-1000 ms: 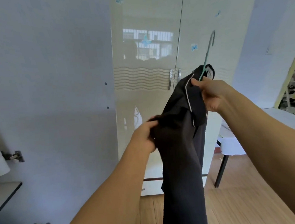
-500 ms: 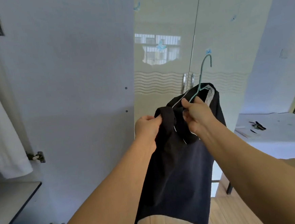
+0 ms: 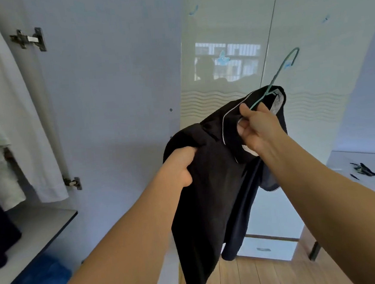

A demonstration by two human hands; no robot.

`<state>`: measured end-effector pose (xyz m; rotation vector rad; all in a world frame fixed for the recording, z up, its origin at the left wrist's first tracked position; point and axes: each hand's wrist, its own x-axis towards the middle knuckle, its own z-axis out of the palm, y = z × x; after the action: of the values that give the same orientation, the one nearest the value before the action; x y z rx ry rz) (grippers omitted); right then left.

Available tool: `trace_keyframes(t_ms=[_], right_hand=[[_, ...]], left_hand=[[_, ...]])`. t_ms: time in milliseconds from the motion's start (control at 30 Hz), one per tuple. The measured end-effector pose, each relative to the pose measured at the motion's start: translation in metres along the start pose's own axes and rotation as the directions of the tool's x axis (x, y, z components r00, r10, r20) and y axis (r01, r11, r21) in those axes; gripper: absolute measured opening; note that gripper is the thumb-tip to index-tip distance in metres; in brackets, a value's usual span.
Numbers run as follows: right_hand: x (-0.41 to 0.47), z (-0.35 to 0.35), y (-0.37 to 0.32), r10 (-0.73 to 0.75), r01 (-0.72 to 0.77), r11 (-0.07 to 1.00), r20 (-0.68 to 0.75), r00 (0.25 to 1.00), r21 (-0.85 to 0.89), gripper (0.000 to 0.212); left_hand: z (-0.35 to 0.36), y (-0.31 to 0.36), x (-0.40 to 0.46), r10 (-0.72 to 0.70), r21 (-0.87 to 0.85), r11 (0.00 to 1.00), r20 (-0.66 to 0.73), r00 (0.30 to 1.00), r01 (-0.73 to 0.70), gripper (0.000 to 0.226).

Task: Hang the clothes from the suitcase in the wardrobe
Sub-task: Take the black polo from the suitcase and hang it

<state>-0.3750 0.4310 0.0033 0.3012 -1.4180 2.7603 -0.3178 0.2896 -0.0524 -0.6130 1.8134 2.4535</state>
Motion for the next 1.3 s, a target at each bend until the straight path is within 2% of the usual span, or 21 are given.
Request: trace_keyframes(t_ms=[67,167,200,267,367,500,600,667,767,833,867,967,1033,1100,1167,1267,1300], right_hand=[[0.003,-0.005,-0.008,0.02,-0.02,0.999,-0.002,1.0,0.032,0.024],[0.002,-0.006,-0.021,0.043,-0.044,0.995,0.01,0.999,0.092,0.024],[0.003,-0.005,-0.024,0.047,-0.049,0.992,0.02,0.999,0.116,0.024],[0.005,-0.004,-0.028,0.05,-0.057,0.992,0.058,0.997,0.112,0.022],[0.004,-0.004,-0.028,0.069,-0.08,0.992,0.107,0.992,0.099,0.021],[-0.003,-0.007,-0.033,0.086,-0.103,0.986,0.125,0.988,0.131,0.016],[-0.007,-0.012,-0.038,0.088,-0.101,0.986,0.102,0.991,0.135,0.018],[-0.007,-0.017,-0.04,0.085,-0.097,0.983,0.08,0.993,0.153,0.017],[-0.006,-0.027,-0.041,0.062,-0.064,0.989,0.021,0.998,0.13,0.018],[-0.002,-0.038,-0.041,0.032,-0.028,0.991,-0.028,0.999,0.131,0.048],[0.001,-0.044,-0.041,0.011,-0.004,0.992,-0.055,0.998,0.126,0.056],[0.017,-0.069,-0.048,0.005,0.007,0.997,-0.158,0.987,0.076,0.046],[0.032,-0.089,-0.053,0.054,-0.027,0.992,-0.229,0.972,0.12,0.04],[0.04,-0.102,-0.055,0.088,-0.043,0.985,-0.275,0.957,0.166,0.032],[0.041,-0.107,-0.053,0.089,-0.045,0.986,-0.282,0.955,0.158,0.031],[0.03,-0.092,-0.044,0.143,-0.111,0.977,-0.171,0.975,0.184,0.018],[0.024,-0.081,-0.04,0.17,-0.148,0.973,-0.118,0.978,0.178,0.009]], left_hand=[[0.002,0.001,-0.004,0.058,0.023,0.998,-0.09,0.994,-0.056,0.028],[0.002,-0.003,0.0,0.138,0.005,0.99,-0.167,0.976,-0.139,0.063],[0.003,-0.004,-0.001,0.134,-0.017,0.99,-0.187,0.973,-0.139,0.064],[0.007,-0.004,-0.005,0.082,-0.067,0.993,-0.188,0.979,-0.096,0.049],[0.017,-0.003,-0.013,0.024,-0.097,0.995,-0.092,0.996,-0.033,0.036],[0.027,-0.008,-0.027,0.002,-0.083,0.997,0.017,1.0,-0.001,0.035],[0.035,-0.01,-0.031,0.053,-0.132,0.99,0.059,0.997,-0.045,0.033],[0.037,-0.008,-0.031,0.081,-0.124,0.989,0.038,0.996,-0.076,0.028],[0.035,-0.007,-0.027,0.044,-0.052,0.998,-0.021,0.999,-0.045,0.02],[0.024,-0.007,-0.022,0.027,0.02,0.999,-0.078,0.997,-0.026,0.018],[0.018,-0.006,-0.021,0.039,0.055,0.998,-0.09,0.995,-0.034,0.017],[-0.009,-0.003,-0.026,0.102,0.11,0.991,-0.221,0.97,-0.079,0.009],[-0.041,0.002,-0.024,0.139,0.09,0.989,-0.36,0.923,-0.114,0.006],[-0.077,0.007,-0.016,0.143,0.043,0.989,-0.528,0.837,-0.142,0.008],[-0.103,0.01,-0.007,0.14,0.108,0.99,-0.698,0.702,-0.09,0.02],[-0.098,0.012,-0.011,0.236,0.295,0.953,-0.868,0.437,0.073,0.041],[-0.085,0.014,-0.017,0.318,0.394,0.913,-0.85,0.42,0.107,0.05]])
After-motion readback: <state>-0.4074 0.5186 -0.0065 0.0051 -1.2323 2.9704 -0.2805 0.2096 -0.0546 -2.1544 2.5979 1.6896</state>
